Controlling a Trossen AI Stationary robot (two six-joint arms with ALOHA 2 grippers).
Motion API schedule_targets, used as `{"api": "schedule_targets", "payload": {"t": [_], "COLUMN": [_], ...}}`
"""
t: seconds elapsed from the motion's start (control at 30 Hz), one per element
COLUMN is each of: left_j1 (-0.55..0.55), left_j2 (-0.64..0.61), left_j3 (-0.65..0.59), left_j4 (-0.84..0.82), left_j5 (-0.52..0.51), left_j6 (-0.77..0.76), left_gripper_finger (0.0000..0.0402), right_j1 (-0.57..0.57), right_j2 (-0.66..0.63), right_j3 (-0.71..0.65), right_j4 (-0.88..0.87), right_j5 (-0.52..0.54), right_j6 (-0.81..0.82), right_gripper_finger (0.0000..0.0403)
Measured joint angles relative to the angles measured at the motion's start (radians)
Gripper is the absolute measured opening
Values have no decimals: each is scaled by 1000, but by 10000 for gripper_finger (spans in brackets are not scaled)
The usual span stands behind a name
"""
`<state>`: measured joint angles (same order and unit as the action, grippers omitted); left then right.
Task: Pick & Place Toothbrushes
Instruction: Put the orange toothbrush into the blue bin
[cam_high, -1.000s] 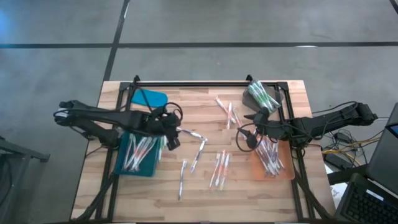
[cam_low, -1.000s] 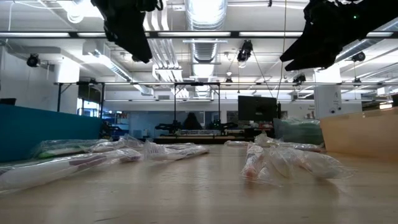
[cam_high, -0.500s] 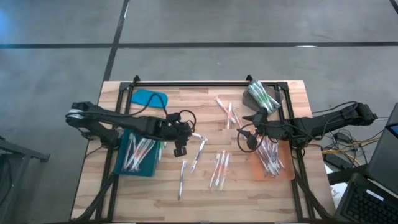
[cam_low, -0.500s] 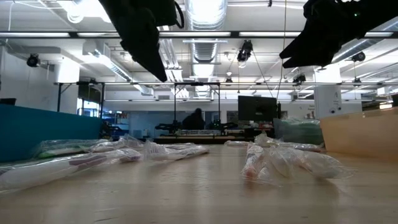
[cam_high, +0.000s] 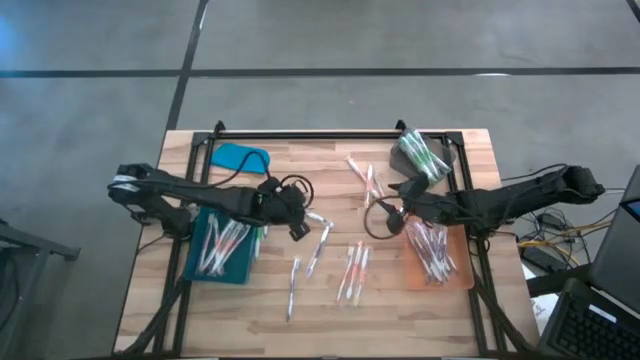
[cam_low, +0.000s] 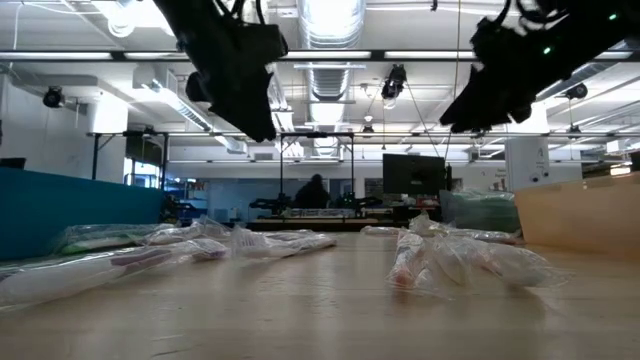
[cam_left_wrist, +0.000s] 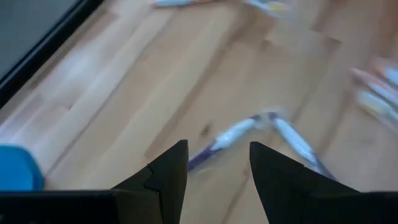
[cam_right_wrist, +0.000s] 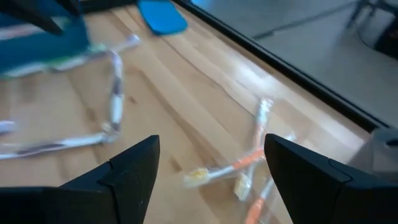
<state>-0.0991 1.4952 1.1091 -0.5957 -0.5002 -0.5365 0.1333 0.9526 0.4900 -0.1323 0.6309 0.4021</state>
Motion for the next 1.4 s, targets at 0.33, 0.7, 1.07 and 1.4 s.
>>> {"api": "schedule_targets", "payload": {"t": [0.33,0.7,1.07,1.4], "left_j1": [52,54,53,52], "left_j2": [0,-1,-1,-1], "left_j3": [-90,-128,-134,-133], "left_j4": [41,52,47,46], "left_j5": [-61,-130,-111,-110], "left_j6": [-118,-54,13,14], "left_gripper_finger": [172,170,167,168], "right_j1": [-135,-76,158,277], "right_j2": [262,480,664,937], "right_j3": [142,341,562,852], "right_j4": [-110,-263,-260,-495], "right_j5": [-138,-410,-553,-443], "right_j6": [45,41,-309,-672], "right_gripper_finger": [303,294,254,226]}}
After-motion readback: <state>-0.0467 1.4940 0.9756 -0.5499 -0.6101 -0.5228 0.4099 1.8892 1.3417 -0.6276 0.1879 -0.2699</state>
